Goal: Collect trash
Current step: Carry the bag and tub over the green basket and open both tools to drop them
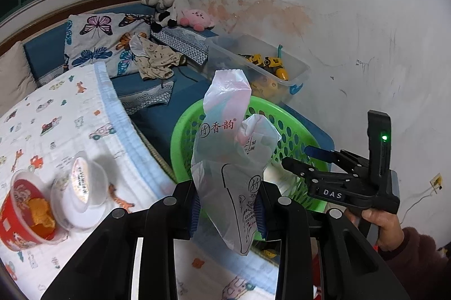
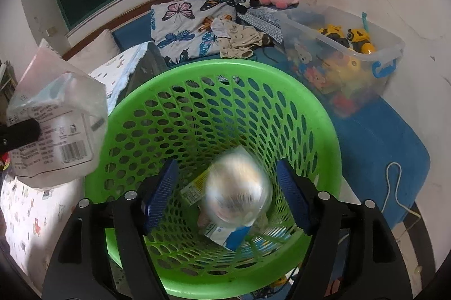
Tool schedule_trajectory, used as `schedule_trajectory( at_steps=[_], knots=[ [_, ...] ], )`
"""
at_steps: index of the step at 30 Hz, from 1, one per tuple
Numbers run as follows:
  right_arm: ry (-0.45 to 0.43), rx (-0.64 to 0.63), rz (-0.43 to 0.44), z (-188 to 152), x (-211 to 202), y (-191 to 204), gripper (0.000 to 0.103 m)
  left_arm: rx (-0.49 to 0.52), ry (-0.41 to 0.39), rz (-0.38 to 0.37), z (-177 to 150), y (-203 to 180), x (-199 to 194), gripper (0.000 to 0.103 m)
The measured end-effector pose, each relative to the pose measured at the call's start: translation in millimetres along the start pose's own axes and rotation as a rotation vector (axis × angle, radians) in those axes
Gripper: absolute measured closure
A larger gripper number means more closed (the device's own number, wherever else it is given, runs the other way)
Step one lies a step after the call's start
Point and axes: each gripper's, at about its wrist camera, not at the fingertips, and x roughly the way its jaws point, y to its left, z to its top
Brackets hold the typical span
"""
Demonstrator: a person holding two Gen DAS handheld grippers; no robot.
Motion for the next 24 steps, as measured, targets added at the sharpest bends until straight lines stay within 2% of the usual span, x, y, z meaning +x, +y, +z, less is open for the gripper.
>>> schedule_trajectory(
  at_steps=[15,20,24],
  knots=[
    [-0.047,0.005,-0.002,-3.4,-23.8,-8.8,0.025,-0.021,0.077,-0.002,-1.1,-10.6,43.6,0.072],
    [-0.048,0.007,0.006,-5.5,-25.0,-7.8,0.025,-0.031,0.080,0.010,-4.6,-11.9,46.6,0.054],
    [-0.049,0.008,0.008,-6.0,-25.9,-6.5,0.025,-0.026,0.076,0.018,-7.4,-12.3,43.6,0.051]
  ],
)
